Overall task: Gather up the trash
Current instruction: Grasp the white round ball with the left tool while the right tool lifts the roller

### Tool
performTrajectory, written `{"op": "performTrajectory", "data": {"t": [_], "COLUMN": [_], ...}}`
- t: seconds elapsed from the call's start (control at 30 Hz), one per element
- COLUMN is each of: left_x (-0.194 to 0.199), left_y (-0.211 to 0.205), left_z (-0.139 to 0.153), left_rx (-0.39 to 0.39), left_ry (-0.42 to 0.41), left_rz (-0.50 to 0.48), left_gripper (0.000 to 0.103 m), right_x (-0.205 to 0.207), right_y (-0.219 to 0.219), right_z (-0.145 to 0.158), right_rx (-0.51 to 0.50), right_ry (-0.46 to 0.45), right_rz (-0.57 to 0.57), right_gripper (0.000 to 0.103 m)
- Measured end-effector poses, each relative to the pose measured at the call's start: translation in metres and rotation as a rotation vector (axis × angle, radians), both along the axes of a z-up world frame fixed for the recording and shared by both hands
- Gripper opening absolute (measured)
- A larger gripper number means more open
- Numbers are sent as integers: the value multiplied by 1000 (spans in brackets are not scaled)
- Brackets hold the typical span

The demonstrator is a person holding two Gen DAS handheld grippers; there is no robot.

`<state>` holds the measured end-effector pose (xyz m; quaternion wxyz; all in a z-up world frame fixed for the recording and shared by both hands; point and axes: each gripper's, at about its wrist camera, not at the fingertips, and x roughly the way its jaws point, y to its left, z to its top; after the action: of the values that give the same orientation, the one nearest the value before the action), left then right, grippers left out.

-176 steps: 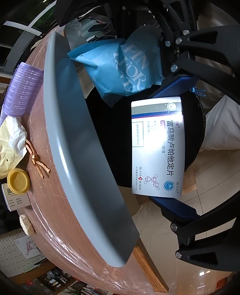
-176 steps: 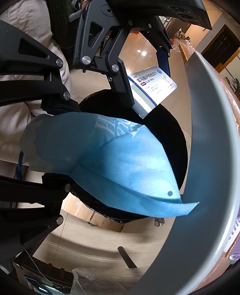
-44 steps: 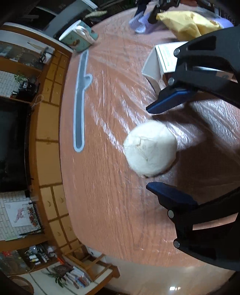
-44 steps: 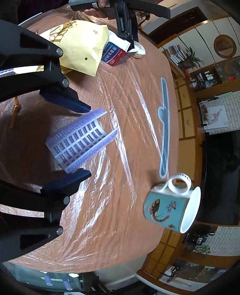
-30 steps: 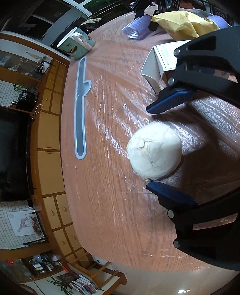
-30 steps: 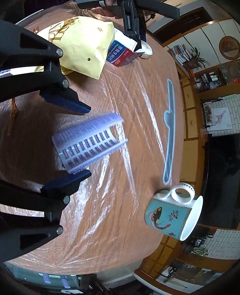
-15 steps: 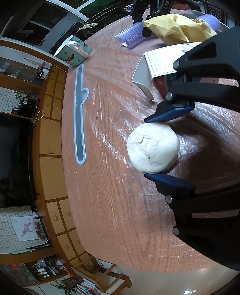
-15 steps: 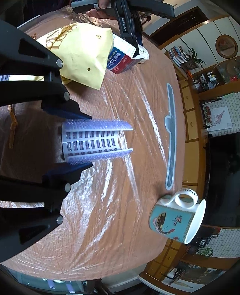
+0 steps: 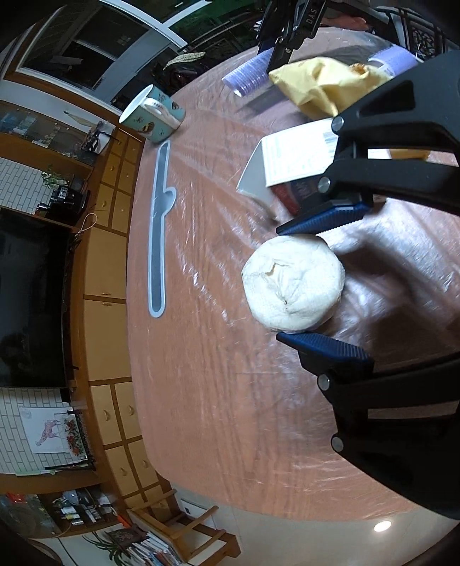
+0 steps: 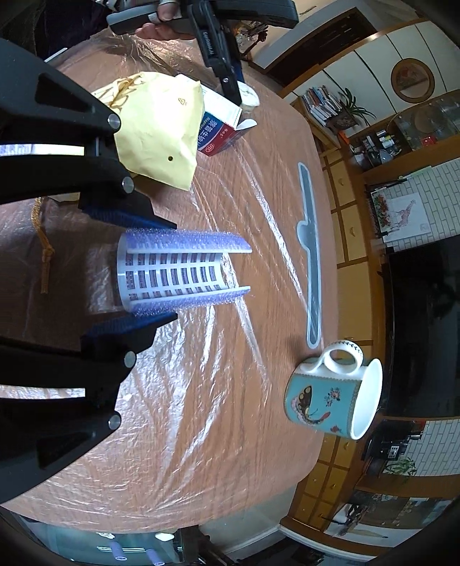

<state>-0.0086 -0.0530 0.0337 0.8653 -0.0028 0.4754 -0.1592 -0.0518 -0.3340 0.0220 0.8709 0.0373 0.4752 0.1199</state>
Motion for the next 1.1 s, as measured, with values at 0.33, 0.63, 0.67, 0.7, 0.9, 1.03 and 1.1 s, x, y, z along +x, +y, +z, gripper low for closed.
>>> {"op": "performTrajectory", "data": {"t": [0.33, 0.63, 0.67, 0.7, 0.9, 1.03, 1.1], "left_x": [-37, -70, -73, -76, -95, -110, -116], "left_y": [-3, -9, -10, -11, -14, -18, -19], "left_z": [15, 24, 25, 25, 27, 27, 26], "left_rx": [-41, -50, -50, -52, -71, -74, -74], "left_ry": [-22, -36, -38, -38, -37, -35, -35], "left_rz": [-12, -29, -30, -30, -30, -35, -38], "left_gripper": [54, 54, 54, 54, 54, 54, 54], "right_x": [-24, -50, -53, -58, -79, -95, -103], "right_y": [-5, 0, 1, 2, 8, 14, 17], "right_z": [18, 35, 34, 35, 38, 41, 43], "right_rx": [52, 72, 72, 74, 87, 92, 99], "right_ry": [-28, -60, -61, -61, -59, -61, -65], "right_rz": [-5, 19, 20, 23, 50, 70, 80], "right_gripper": [43, 43, 43, 43, 43, 43, 43]}}
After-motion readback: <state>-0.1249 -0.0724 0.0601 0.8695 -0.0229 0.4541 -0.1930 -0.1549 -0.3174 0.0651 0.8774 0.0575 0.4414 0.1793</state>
